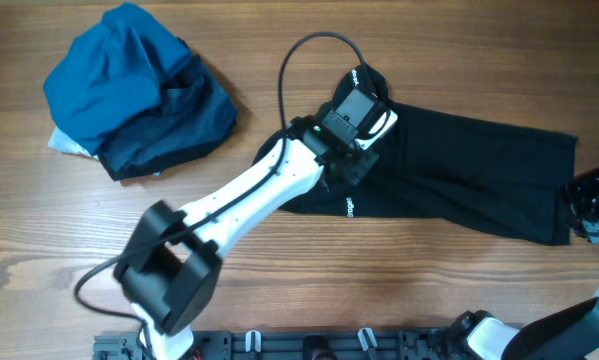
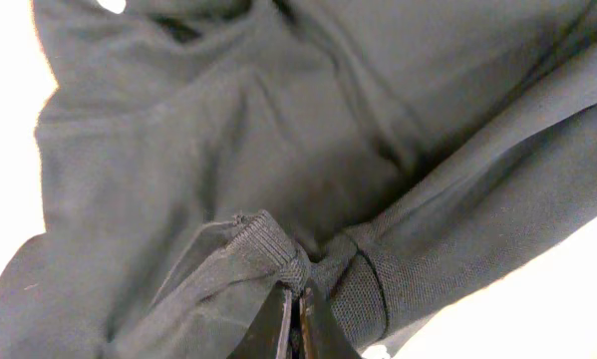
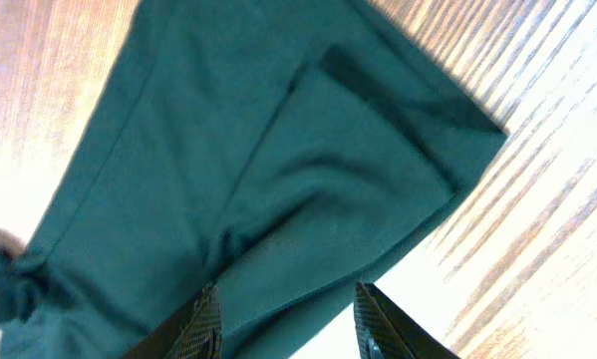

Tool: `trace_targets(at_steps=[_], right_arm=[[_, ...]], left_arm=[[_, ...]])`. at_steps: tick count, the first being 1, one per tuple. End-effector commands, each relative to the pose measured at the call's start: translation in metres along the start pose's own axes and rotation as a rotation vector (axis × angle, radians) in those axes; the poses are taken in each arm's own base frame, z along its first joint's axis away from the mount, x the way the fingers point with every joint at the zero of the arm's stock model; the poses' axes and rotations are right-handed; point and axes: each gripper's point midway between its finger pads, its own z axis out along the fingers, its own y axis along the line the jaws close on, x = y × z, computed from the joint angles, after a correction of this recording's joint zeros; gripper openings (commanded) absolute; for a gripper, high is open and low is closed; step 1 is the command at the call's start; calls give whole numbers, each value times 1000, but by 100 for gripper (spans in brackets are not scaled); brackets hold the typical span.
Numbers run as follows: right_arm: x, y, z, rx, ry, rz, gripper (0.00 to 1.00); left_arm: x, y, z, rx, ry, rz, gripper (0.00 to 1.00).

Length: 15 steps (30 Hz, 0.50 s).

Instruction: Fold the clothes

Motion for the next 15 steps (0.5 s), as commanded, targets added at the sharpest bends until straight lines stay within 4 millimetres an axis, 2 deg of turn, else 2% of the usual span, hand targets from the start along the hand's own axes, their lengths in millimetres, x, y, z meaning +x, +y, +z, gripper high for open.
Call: trace_targets(at_steps=[1,4,8,10,11,13,15], right_arm=[[19,-23,31,78,63,32,44],[43,-36,63,91,149,54,52],[55,-38,90,71,219,90,64],[56,-40,99,77,235,94,65],[55,-40,102,78,235,98,57],[52,-39,104,74,227,98,27],[50,-34,102,50,230,90,25]], left_arm=[[-3,3,-17,-22,-9,7,4],[-3,3,-17,-22,-10,7,4],[-3,3,-17,-21,-9,8,4],[-2,3,-17,-21,-6,8,4],[-2,3,-17,-21,-5,6,4],[-2,3,-17,-21,-5,4,4],[-2,3,-17,-21,-5,4,4]])
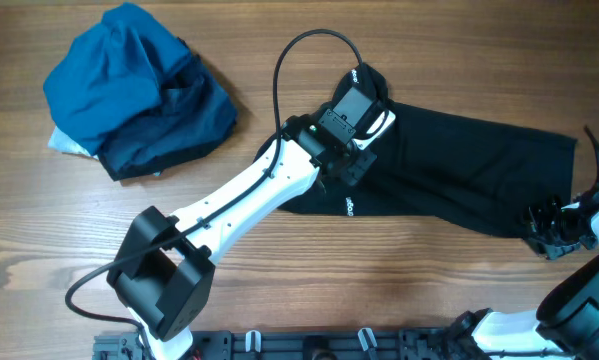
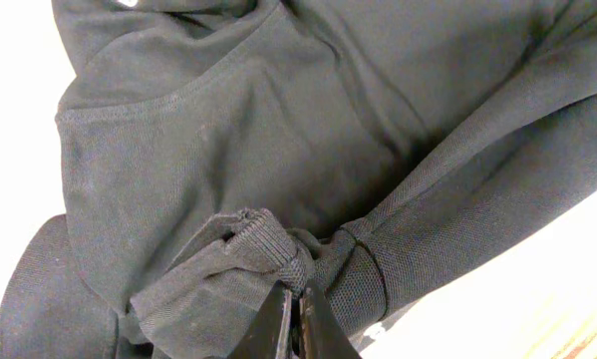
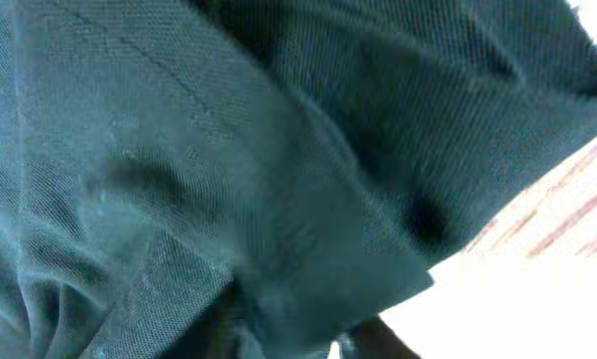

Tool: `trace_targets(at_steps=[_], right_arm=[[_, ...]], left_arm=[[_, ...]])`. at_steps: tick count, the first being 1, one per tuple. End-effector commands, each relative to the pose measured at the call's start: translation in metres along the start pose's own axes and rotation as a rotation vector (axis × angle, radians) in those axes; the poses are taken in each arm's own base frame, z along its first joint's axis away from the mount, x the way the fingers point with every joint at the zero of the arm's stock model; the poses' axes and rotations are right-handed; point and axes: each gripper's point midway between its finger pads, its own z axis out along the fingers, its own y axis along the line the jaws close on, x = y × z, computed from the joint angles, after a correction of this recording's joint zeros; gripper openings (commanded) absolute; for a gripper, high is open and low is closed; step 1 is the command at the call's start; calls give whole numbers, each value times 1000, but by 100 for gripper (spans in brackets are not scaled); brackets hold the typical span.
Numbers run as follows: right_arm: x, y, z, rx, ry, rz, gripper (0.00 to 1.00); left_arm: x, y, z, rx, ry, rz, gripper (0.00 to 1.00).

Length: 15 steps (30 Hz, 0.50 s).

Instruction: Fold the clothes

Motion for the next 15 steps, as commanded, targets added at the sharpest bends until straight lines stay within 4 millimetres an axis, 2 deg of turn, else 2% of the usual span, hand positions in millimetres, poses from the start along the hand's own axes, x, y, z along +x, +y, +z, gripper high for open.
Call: trace_targets(at_steps=[1,3,6,8,11,13,15], right_arm=[[2,11,-3,-49,27,-14,32],[3,17,-11,-70,41,-49,55],[-3,15,-30,-21,23,-63,67],[-9,15,-33,-17,-2,-62,62],[-16,16,-32,-15,-30,-63,46],[-15,13,-31,0,-28,-56,45],[-10,7,-26,15,-15,-47,53]], left_arm=[[-4,2,-4,-12,-13,4,4],[-4,2,-4,-12,-12,4,4],[-4,2,-4,-13,-12,4,4],[-4,2,-4,-12,-12,4,4],[-4,2,-4,-12,-12,4,4],[-4,2,-4,-12,-10,4,4],[-3,2,-4,-13,-10,4,4]])
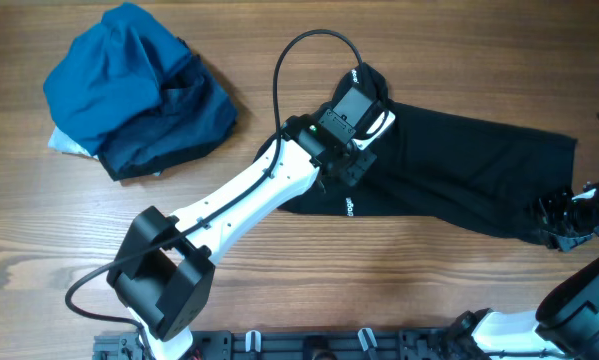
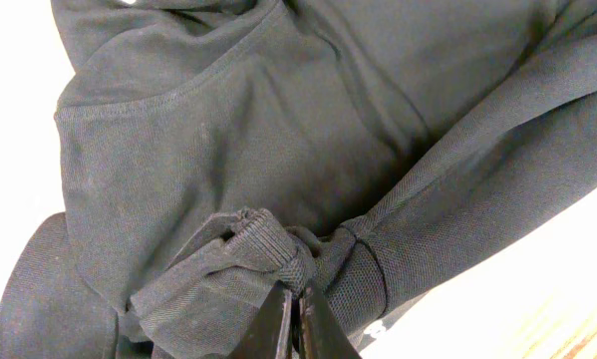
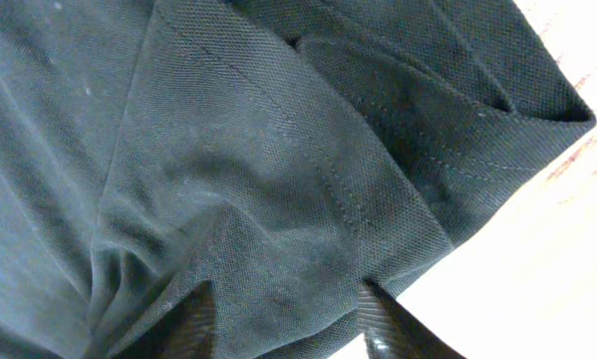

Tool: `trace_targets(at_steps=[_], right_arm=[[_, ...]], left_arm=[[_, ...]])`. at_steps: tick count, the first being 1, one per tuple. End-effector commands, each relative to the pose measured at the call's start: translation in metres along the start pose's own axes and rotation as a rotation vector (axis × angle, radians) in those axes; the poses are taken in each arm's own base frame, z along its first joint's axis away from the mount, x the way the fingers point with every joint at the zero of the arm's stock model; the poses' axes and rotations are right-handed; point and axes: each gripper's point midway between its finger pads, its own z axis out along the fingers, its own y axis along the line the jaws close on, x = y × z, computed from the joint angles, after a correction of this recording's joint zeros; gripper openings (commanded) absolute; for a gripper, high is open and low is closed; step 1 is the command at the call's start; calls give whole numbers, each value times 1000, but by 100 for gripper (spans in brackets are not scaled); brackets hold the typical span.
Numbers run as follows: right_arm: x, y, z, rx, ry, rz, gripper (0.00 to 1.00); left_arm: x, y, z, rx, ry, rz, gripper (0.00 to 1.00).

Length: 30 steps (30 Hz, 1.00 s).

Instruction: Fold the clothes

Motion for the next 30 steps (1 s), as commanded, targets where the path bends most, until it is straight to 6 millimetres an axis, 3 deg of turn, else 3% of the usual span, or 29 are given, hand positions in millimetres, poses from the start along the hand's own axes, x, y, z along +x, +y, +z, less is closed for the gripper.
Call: trace_targets(at_steps=[1,6,9,10,11,15,18,25,27,28,29,30], right_arm=[[2,-10,2,49,-21,28,56],[3,-17,10,65,-33,54,53],[-1,-15,10,58,-49,71,27],[-5,-12,10,44,-64,67,10],[-7,-8,10,24,-69,64,4],[-21,20,-11,-85,-89,-4,4],[-29,34,-22,-137,-106,-18,4],[-41,49,-14,-172,-141,-11,6],[-44,60,-13,-188,-165,-48,16],[-45,63,-13,-191,-170,-60,40],[-44,65,-13,-197,-169,-62,51],[-43,64,-13,-197,-161,-58,55]], left_arm=[[-4,2,-4,-12,-13,5,4],[-4,2,-4,-12,-12,5,4],[-4,2,-4,-12,-13,5,4],[-4,2,-4,-12,-13,5,4],[-4,2,-4,-13,-13,5,4],[-4,2,-4,-13,-12,5,4],[-4,2,-4,-13,-13,5,4],[-4,2,-4,-13,-13,5,5],[-4,2,-4,-12,-13,5,4],[-4,2,-4,-13,-13,5,4],[-4,2,-4,-13,-12,5,4],[-4,2,-4,-13,-12,5,5]])
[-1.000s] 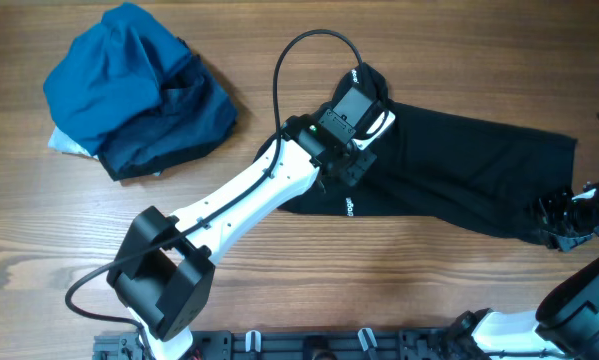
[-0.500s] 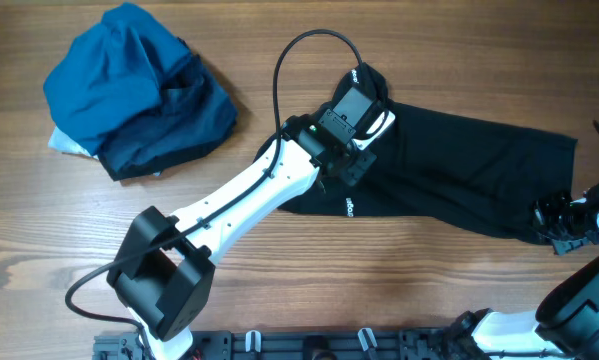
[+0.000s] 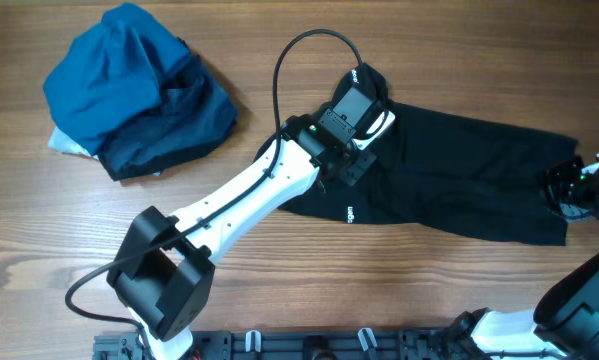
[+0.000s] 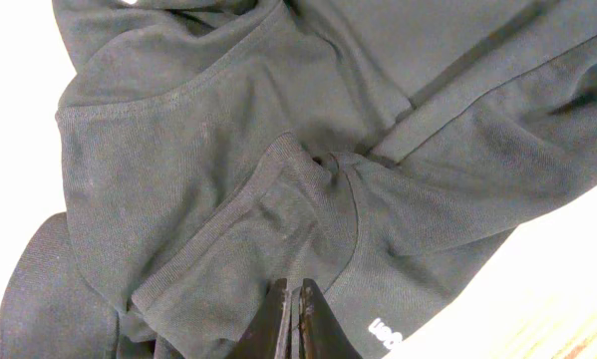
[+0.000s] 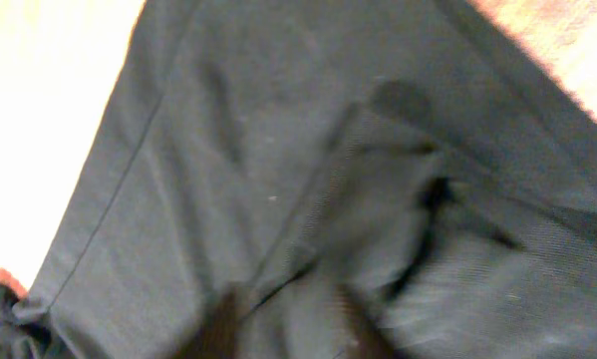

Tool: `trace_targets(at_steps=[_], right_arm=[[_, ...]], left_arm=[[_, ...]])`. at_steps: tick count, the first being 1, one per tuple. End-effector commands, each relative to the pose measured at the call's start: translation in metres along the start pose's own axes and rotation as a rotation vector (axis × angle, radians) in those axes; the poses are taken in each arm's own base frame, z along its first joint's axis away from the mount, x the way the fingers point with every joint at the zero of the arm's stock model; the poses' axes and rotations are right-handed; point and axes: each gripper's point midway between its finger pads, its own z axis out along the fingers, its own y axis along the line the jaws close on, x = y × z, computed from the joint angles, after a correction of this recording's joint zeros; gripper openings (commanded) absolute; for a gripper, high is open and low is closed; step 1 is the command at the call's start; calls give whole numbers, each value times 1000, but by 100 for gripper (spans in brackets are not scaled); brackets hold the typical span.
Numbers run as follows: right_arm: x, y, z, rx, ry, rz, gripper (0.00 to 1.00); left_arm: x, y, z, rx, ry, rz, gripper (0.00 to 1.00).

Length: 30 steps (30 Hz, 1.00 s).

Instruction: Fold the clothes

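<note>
A black garment [image 3: 459, 170] lies stretched across the right half of the wooden table [image 3: 69, 260]. My left gripper [image 3: 362, 118] sits at its left, waist end. In the left wrist view the gripper [image 4: 298, 291] is shut with thin black cloth [image 4: 208, 150] at its tips, and a white logo [image 4: 383, 334] shows beside them. My right gripper [image 3: 566, 190] is at the garment's right end. The right wrist view is blurred: dark fingers [image 5: 220, 321] stand either side of a bunch of black cloth [image 5: 378, 199].
A heap of blue clothes [image 3: 134, 90] lies at the back left, over something white [image 3: 64, 145]. The left arm's black cable [image 3: 291, 60] loops above the garment. The left arm [image 3: 239, 200] crosses the middle of the table.
My right gripper moved from the garment's lower right corner up to the middle of its right edge. The bunched fold at my left fingertips has pulled flat, and the garment's lower edge lies straighter.
My left gripper stayed shut on the waist end throughout, with a bunch of cloth at its tips. My right gripper stood open off the right end, then came over the lower right corner. By now it grips the right end and the cloth is pulled taut.
</note>
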Motion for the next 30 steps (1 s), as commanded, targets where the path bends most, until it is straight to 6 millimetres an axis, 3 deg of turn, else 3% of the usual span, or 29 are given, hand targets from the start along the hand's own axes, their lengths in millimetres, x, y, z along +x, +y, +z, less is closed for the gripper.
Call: trace_targets(at_steps=[1,6,8,17,20,23,25,30], right_arm=[[3,1,1,-10,28,7,56],[24,-43,-7,151,112,69,55],[30,-50,-7,186,128,75,54],[40,-55,26,112,81,150,48],[34,-53,30,91,49,169,47],[30,-50,31,76,34,165,25],[27,-49,31,71,23,161,16],[18,-32,22,6,17,141,4]], left_arm=[[-4,2,-4,-12,-11,5,4],[-1,2,-4,-12,-2,5,5],[-2,2,-4,-12,-2,5,5],[-1,2,-4,-12,-2,5,5],[-1,2,-4,-12,-2,5,6],[-1,2,-4,-12,-2,4,6],[-1,2,-4,-12,-2,5,6],[-1,2,-4,-12,-2,5,6]])
